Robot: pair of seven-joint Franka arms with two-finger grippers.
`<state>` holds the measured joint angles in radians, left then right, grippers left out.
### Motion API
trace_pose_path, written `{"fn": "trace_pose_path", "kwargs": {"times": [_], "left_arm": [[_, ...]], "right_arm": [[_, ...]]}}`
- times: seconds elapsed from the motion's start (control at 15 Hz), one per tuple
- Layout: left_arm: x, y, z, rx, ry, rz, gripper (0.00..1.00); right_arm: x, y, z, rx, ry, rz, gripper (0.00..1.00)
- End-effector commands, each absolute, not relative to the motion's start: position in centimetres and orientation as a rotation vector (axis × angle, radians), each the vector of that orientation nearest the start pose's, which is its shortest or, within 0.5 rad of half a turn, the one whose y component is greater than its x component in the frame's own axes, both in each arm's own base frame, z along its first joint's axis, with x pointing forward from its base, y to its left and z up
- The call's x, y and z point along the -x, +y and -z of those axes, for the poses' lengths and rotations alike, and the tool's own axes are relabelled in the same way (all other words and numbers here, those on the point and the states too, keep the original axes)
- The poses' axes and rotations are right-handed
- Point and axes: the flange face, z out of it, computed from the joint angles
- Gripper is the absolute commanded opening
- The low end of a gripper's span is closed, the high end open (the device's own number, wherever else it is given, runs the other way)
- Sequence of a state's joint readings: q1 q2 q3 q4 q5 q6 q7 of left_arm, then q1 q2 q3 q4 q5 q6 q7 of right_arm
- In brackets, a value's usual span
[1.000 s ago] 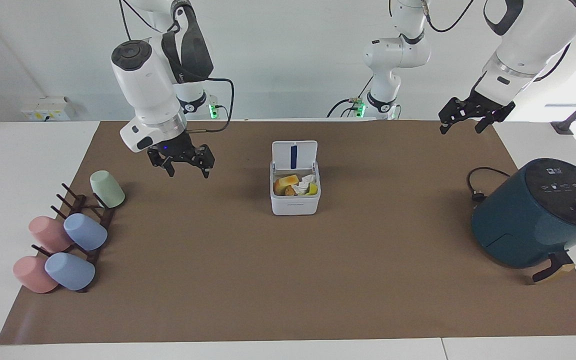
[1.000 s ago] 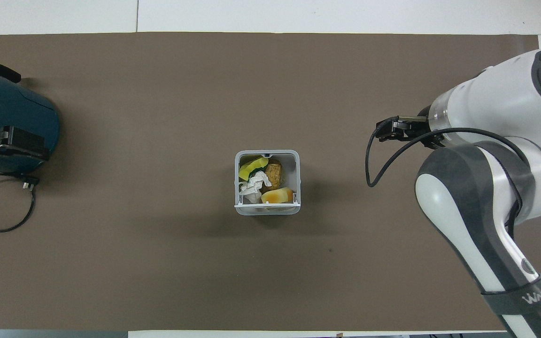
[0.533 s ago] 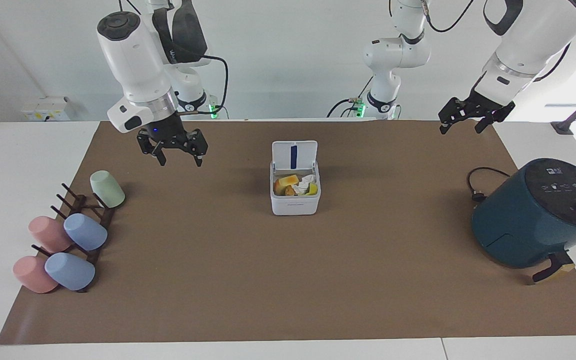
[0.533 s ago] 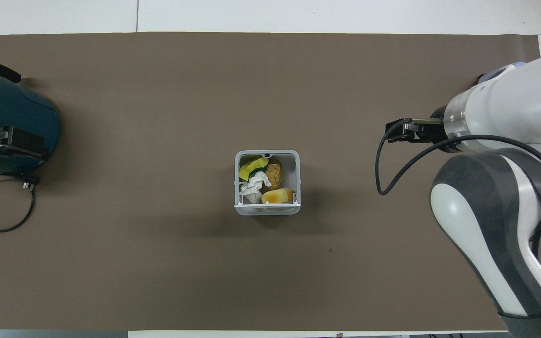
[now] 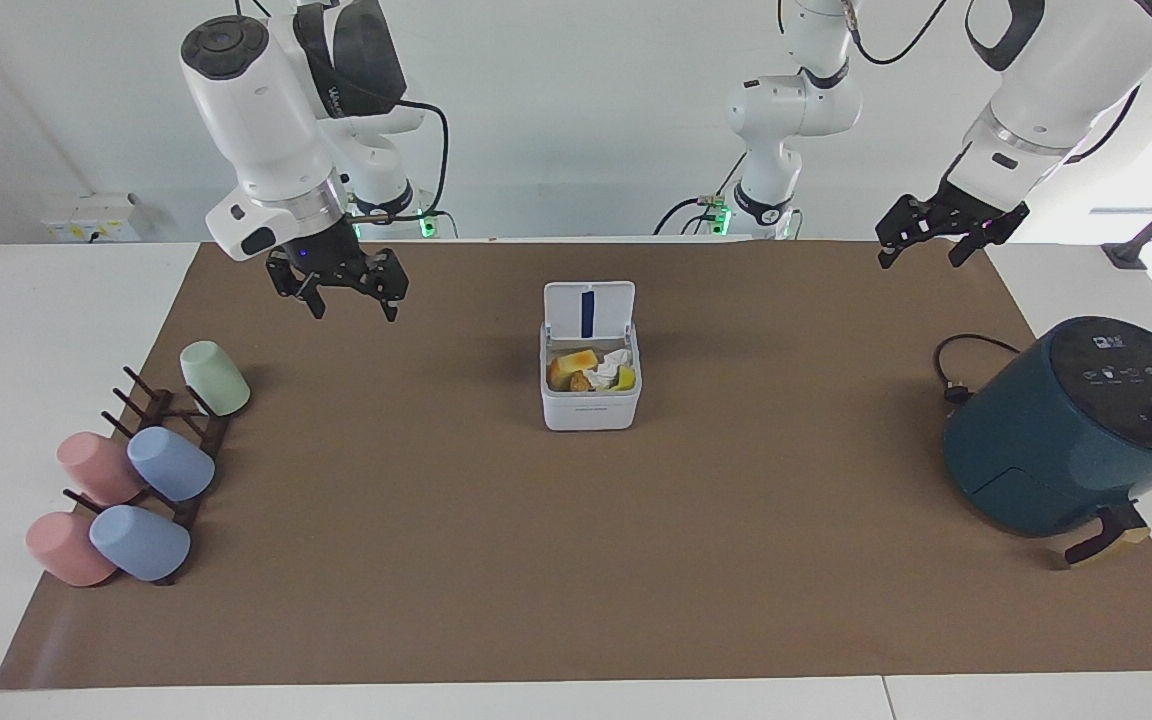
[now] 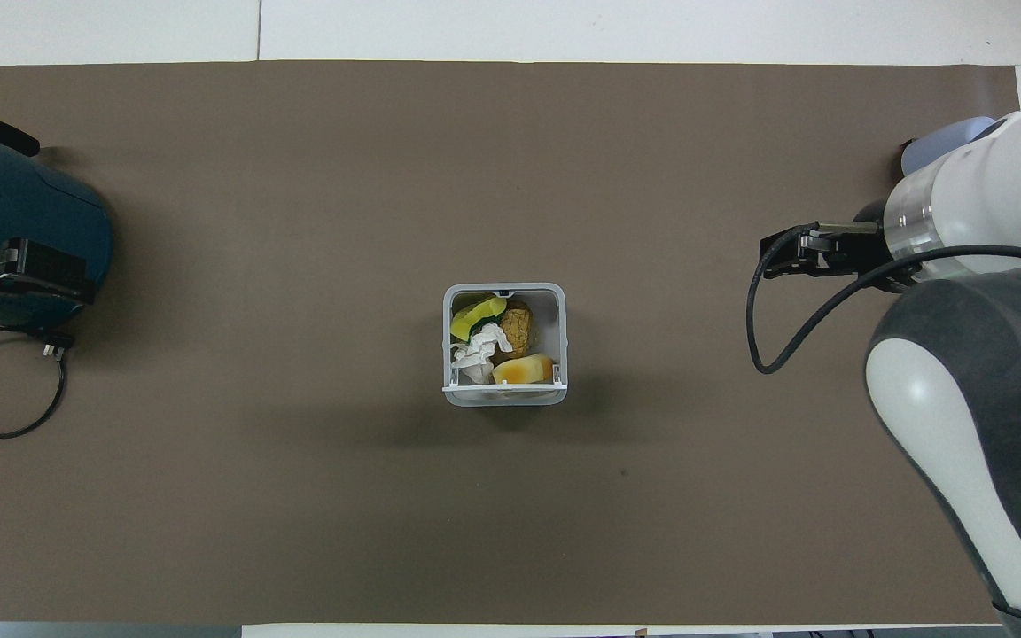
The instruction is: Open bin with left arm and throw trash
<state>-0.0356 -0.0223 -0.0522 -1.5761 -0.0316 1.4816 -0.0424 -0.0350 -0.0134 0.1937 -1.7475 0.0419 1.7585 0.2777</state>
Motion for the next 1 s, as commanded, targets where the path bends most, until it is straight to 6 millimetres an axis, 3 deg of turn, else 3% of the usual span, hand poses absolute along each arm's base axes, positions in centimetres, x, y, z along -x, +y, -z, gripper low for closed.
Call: {"fn": "trace_pose_path", "kwargs": {"times": [0.0, 0.13, 0.47, 0.93], "left_arm": [[-53.5, -5.5, -62.9, 3.132, 0.151, -0.118, 1.00], [-53.4, -6.0, -62.9, 3.122, 0.172, -0.117, 1.00], [-53.5, -6.0, -62.9, 3.117, 0.173, -0.114, 1.00], [-53.5, -5.8, -62.9, 3.119, 0.167, -0.111, 1.00]], "right_arm": [[-54.5, 7.1, -57.9, 3.109, 0.210, -0.003, 1.00], [-53.8, 4.4, -58.8, 3.106, 0.282, -0.031, 1.00], [-53.5, 0.5, -59.2, 3.104, 0.230, -0.063, 1.00], [-53.6, 1.0, -59.4, 3.157, 0.163, -0.049, 1.00]]}}
